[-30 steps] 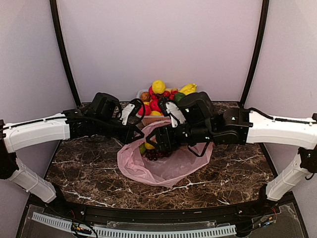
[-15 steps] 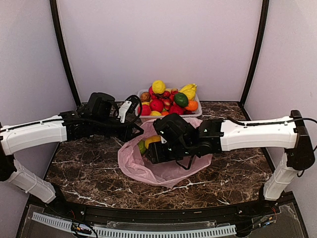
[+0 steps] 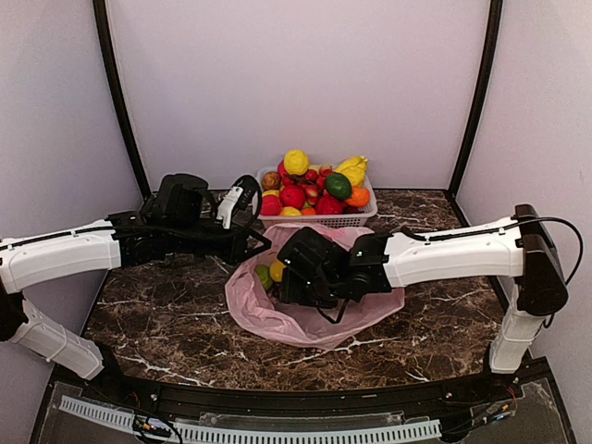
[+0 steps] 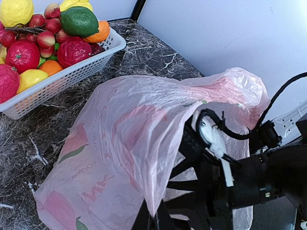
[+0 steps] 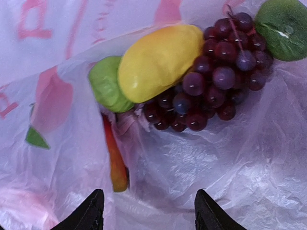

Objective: Untie the knot of the plastic bag and take out the fruit
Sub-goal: Reach into the gripper in the takeout bag, then pick up the fake fruit from the takeout bag, then place the fake fruit in the bin.

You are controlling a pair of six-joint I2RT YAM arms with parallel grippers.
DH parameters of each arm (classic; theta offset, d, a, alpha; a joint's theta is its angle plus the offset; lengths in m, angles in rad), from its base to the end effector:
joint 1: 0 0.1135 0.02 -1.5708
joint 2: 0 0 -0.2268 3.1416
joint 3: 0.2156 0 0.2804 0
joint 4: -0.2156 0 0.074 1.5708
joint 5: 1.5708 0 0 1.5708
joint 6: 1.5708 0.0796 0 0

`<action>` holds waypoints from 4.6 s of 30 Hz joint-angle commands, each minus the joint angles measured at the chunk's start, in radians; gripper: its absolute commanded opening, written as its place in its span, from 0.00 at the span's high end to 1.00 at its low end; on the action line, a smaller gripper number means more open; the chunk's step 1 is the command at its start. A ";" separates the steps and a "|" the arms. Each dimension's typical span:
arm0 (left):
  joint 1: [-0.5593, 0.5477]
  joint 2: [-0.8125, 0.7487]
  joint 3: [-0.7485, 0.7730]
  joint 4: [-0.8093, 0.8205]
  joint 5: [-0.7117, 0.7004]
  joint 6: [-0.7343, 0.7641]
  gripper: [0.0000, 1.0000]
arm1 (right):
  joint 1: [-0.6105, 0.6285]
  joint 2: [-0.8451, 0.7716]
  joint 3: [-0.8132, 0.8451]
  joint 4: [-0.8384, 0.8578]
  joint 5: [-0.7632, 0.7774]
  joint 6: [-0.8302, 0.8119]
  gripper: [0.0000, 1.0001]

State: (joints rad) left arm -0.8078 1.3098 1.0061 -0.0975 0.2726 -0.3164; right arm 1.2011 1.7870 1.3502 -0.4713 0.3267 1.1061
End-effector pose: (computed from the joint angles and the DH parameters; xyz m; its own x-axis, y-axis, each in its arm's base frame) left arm 0.2468 -0.2891 0.2491 -0.5264 0.1169 -0.8422 0.7404 0.5501 -0.3864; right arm 0.1807 0.3956 0.1557 -0.8533 0.1411 -0.5019 -0.1091 0.8930 0.4366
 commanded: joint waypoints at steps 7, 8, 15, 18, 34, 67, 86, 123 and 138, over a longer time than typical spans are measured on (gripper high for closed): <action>-0.001 -0.019 -0.058 0.035 0.094 0.012 0.99 | -0.137 0.055 0.031 -0.009 0.097 0.027 0.27; -0.001 -0.018 -0.069 0.042 0.102 0.017 0.99 | -0.146 0.073 0.043 -0.008 0.098 0.014 0.26; -0.001 0.002 -0.083 0.017 0.118 0.050 0.99 | -0.206 0.159 0.090 0.045 0.079 -0.059 0.20; -0.001 0.018 -0.073 -0.002 0.119 0.053 0.99 | -0.226 0.194 0.101 0.061 0.063 -0.067 0.19; -0.001 0.031 -0.062 -0.012 0.084 0.025 0.99 | -0.286 0.352 0.177 0.102 -0.024 -0.194 0.21; 0.067 0.063 0.027 -0.086 -0.096 -0.079 0.99 | -0.152 -0.104 -0.070 0.174 -0.123 -0.595 0.90; 0.099 0.031 0.040 -0.168 -0.164 -0.073 0.44 | -0.095 -0.372 -0.041 0.258 -0.103 -0.665 0.87; 0.672 -0.172 0.008 -0.217 0.089 0.129 0.01 | -0.321 0.021 0.628 0.091 -0.011 -0.942 0.78; 0.686 -0.232 -0.041 -0.215 -0.128 0.270 0.01 | -0.438 0.338 0.906 0.106 -0.077 -1.086 0.76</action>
State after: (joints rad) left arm -0.1276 1.0958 0.9878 -0.3279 0.2138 -0.0895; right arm 0.7788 2.0727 2.1887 -0.4084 0.2714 0.0807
